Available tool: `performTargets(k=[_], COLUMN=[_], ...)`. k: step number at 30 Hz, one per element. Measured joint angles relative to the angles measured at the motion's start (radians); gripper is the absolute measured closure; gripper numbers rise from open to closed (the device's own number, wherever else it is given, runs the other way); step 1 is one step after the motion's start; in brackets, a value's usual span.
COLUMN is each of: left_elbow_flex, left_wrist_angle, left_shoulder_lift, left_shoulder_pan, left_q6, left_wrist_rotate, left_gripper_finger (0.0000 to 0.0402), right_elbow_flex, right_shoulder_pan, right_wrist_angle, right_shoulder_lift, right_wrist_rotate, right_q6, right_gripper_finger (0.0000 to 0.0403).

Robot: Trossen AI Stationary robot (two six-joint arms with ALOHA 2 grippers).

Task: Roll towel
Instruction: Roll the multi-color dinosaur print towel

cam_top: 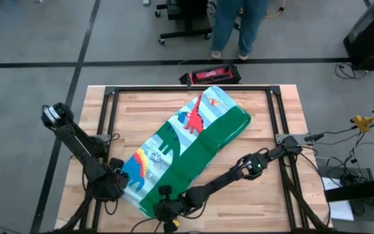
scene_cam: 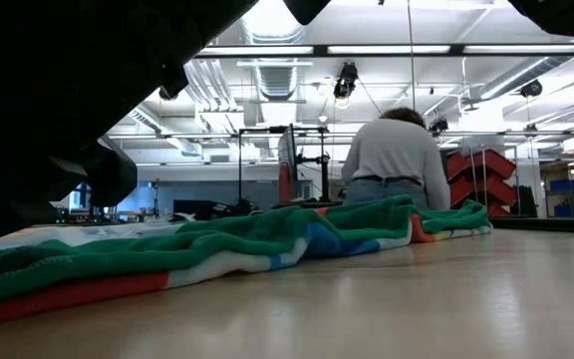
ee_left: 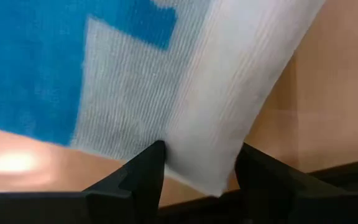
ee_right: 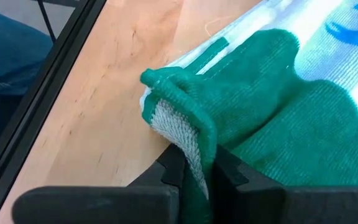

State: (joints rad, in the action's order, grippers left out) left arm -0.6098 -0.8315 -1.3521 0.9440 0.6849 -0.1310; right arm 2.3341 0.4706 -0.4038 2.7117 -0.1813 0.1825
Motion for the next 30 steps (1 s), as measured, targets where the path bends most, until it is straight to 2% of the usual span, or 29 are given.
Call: performTargets(k=[8, 11, 13, 17, 18, 24, 30], left_elbow_flex=[0.006, 0.020, 0.030, 0.042, 0.042, 0.040, -0.073], left_wrist_angle=[0.016, 0.020, 0.023, 0.019, 0.020, 0.010, -0.147], left_shoulder_lift=[-0.013, -0.013, -0.011, -0.010, -0.009, -0.006, -0.007], left_shoulder_pan=[0.000, 0.000, 0.000, 0.000, 0.000, -0.001, 0.000], left_q6=[0.004, 0.029, 0.046, 0.079, 0.086, 0.087, 0.055], left_wrist_rotate=[0.005, 0.021, 0.028, 0.041, 0.041, 0.032, 0.024], left_gripper_finger=[0.0234, 0.0253, 0.0281, 0.0374, 0.0385, 0.0398, 0.0400], right_elbow_flex=[0.000, 0.000, 0.000, -0.001, -0.002, -0.002, -0.004], right_shoulder_pan=[0.000, 0.000, 0.000, 0.000, 0.000, 0.000, 0.010], right_wrist_angle=[0.000, 0.000, 0.000, 0.015, 0.019, 0.023, 0.043], right_shoulder_lift=[0.000, 0.000, 0.000, 0.000, 0.000, 0.000, -0.011], right_wrist_rotate=[0.001, 0.000, -0.002, -0.002, -0.002, -0.002, -0.007], right_q6=[0.000, -0.001, -0.001, -0.004, -0.009, -0.009, -0.001], right_gripper_finger=[0.0382, 0.0385, 0.0389, 0.0391, 0.0391, 0.0392, 0.0393])
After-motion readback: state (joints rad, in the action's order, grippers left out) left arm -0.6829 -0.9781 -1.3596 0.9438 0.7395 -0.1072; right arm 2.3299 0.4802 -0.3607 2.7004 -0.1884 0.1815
